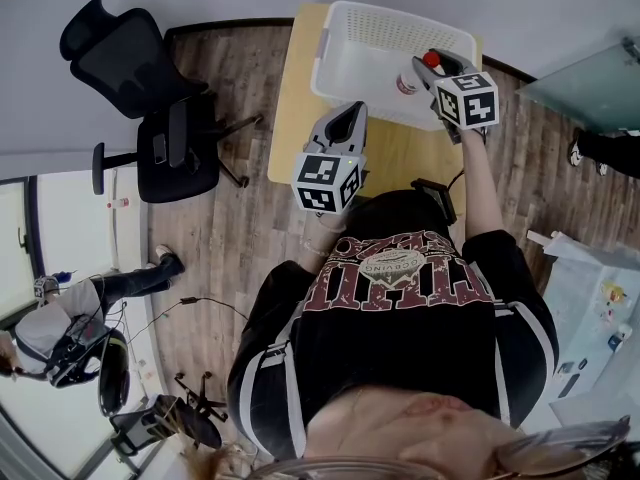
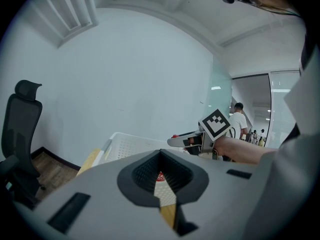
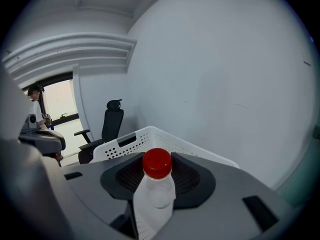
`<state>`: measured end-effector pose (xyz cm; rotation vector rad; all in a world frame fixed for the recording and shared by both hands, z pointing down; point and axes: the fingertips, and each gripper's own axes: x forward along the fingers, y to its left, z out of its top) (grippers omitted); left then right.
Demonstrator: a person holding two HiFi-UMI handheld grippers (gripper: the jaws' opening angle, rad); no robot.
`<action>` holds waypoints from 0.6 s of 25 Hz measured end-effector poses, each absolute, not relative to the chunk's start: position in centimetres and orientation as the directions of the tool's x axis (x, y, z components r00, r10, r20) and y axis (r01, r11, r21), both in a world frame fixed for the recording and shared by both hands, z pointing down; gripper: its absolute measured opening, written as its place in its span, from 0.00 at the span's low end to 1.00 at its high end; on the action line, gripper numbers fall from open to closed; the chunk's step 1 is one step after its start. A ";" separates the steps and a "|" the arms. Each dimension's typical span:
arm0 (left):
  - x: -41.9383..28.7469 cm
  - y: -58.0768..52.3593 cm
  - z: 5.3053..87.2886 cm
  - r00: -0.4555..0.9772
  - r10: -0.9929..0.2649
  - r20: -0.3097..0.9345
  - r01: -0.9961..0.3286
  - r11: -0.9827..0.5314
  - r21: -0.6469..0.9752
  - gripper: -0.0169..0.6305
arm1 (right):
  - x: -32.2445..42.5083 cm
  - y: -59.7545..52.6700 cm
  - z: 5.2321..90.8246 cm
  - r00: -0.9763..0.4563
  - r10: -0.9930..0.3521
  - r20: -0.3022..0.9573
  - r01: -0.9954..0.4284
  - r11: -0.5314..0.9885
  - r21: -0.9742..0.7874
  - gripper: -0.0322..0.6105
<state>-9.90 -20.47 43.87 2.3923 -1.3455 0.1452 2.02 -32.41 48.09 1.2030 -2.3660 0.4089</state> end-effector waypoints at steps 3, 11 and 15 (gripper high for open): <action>-9.9 -20.3 43.8 0.534 -0.800 0.274 -0.840 -0.463 0.284 0.10 | 1.8 -32.2 47.3 -0.524 -0.683 0.509 -0.811 0.583 -0.051 0.32; -9.5 -19.8 43.7 0.533 -0.803 0.268 -0.840 -0.462 0.284 0.10 | 1.6 -31.4 45.7 -0.540 -0.688 0.485 -0.798 0.601 -0.037 0.32; -9.2 -19.6 43.6 0.532 -0.804 0.266 -0.840 -0.462 0.284 0.10 | 1.8 -31.2 44.9 -0.547 -0.690 0.474 -0.794 0.607 -0.033 0.32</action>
